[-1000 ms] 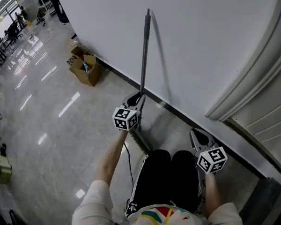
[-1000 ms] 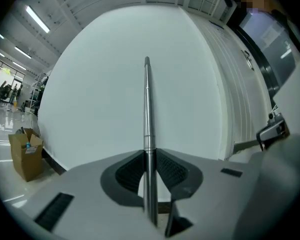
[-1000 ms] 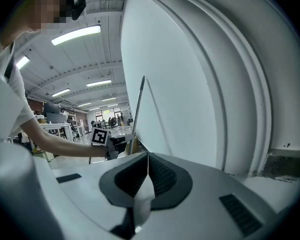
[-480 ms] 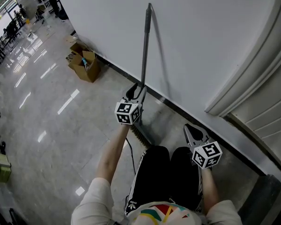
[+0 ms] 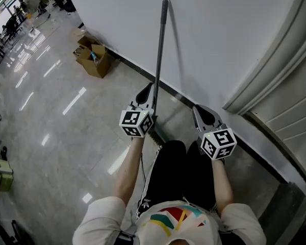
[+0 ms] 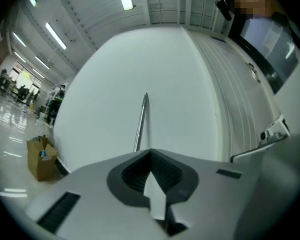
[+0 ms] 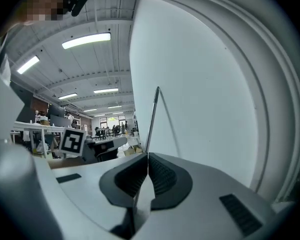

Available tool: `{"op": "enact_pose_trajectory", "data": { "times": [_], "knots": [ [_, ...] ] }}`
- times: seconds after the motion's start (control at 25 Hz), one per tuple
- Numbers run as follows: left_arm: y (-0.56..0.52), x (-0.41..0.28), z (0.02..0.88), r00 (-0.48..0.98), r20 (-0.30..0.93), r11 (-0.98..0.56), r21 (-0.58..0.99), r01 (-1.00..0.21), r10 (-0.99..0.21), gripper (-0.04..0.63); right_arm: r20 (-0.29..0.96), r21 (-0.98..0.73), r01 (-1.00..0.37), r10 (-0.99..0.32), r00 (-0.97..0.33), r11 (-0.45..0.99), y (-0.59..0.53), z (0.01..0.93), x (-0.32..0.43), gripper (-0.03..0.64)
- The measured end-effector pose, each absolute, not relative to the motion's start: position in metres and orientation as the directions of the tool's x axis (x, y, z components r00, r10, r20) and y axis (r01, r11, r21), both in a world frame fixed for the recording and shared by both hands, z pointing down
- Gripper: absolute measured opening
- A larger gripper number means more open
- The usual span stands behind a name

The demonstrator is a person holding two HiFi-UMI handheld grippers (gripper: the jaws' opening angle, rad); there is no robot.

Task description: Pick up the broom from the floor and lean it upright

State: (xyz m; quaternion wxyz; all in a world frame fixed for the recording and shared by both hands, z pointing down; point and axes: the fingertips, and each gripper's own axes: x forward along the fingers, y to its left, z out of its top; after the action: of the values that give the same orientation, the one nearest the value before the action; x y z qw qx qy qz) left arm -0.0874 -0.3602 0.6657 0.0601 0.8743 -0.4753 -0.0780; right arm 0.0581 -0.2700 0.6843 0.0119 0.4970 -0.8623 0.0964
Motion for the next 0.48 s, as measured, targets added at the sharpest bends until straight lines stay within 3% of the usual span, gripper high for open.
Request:
{"op": "enact_pose_trajectory", "data": {
  "times": [0.04, 0.2, 0.48],
  "knots": [
    [-0.349, -0.089, 0.669, 0.503, -0.075, -0.508, 0.181, -0.842, -0.861, 0.044, 0.115, -0.161, -0.863, -0.860, -0.498, 0.478, -0.272, 0.687, 0.056, 0.014],
    [-0.309, -0.084, 0.690, 0.440, -0.046, -0.442, 0.152, -0.884, -0.897, 0.044, 0.125, -0.199, -0.871, -0.870, -0.477, 0.449, -0.283, 0.711, 0.049, 0.014],
    [-0.322, -0.074, 0.739, 0.425, -0.026, -0.425, 0.065, -0.903, -0.905, 0.044, 0.187, -0.124, -0.833, -0.812, -0.553, 0.539, -0.315, 0.774, 0.032, 0.014]
  ]
}}
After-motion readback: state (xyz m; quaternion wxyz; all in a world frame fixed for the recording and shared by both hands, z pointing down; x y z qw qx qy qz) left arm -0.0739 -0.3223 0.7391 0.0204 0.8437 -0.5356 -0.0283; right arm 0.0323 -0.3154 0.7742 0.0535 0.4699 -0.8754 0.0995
